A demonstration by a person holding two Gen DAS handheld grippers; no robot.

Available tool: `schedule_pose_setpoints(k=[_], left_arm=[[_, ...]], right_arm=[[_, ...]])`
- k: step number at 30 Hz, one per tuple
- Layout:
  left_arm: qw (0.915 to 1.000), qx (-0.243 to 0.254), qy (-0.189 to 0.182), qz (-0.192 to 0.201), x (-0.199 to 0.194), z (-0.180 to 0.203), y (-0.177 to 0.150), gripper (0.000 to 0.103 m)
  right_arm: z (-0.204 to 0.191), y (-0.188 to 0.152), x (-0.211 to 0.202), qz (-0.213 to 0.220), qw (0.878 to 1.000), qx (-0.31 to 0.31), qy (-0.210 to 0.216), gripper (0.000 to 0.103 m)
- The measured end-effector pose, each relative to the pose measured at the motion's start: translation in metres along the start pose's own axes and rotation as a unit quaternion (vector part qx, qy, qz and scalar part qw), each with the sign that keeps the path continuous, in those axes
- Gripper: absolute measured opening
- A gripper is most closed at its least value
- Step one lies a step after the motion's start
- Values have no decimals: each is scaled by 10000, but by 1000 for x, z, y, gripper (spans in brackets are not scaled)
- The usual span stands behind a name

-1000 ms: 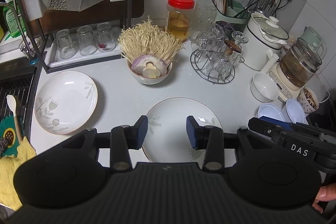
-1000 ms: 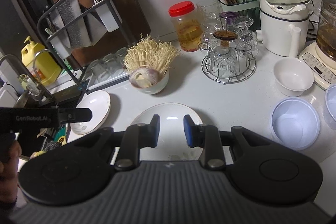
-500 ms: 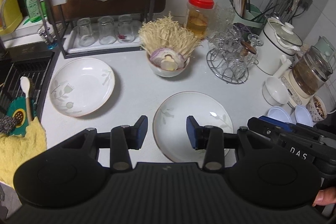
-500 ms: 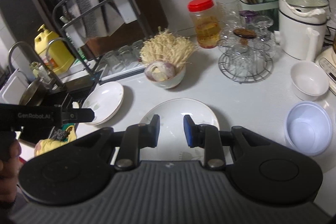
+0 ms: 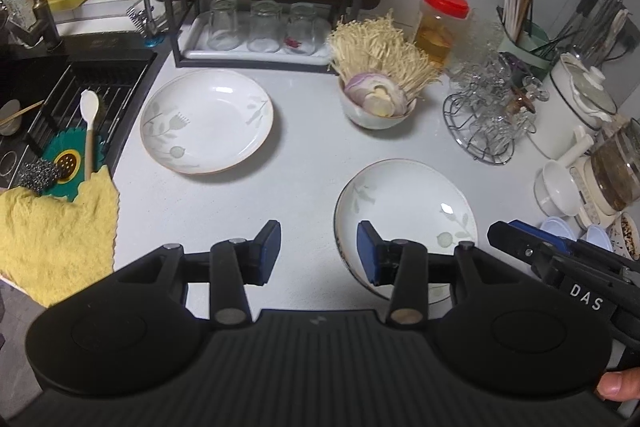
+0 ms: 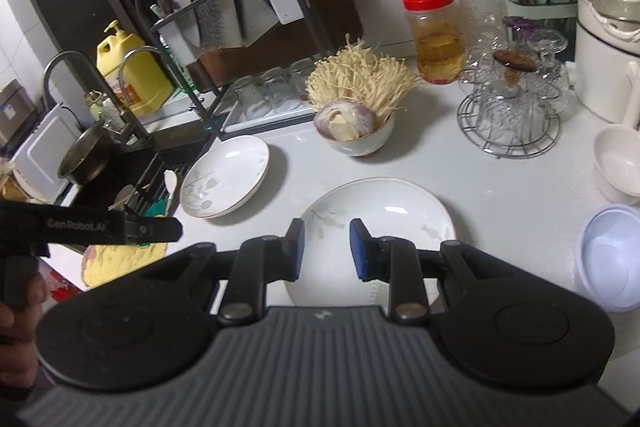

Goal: Organize plates and bowls

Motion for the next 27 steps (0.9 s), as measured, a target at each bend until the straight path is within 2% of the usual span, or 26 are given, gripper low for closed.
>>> schedule_pose_setpoints(k=[6, 16, 17, 20, 27], left_arm=[[9998, -202, 46, -62, 5, -18, 3, 50], [9997, -196, -77, -126, 32, -69, 43, 57], [9997, -175, -87, -138, 36, -76, 49, 57], [9997, -112, -138, -181, 51, -99, 64, 59], [9993, -143, -232, -273, 88, -165, 91, 61]], right_arm=[[-9, 1, 13, -138, 9997, 61, 189, 29], [-28, 18, 41, -146, 9996, 249, 14, 29], [-31, 20, 45, -156, 9994, 308, -19, 33], [-41, 28, 57, -123, 9989, 446, 3, 54], [-73, 44, 97, -217, 9984, 525, 22, 56]])
Point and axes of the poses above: each gripper's, at about its wrist camera, not at the fingertips, and x roughly the way its jaws point, z to its right, y to its top, the point moved 9 cm from there along x, roughly the way its jaws point, and after that the axes turned 11 degrees about -z, right-handed, at the moved point
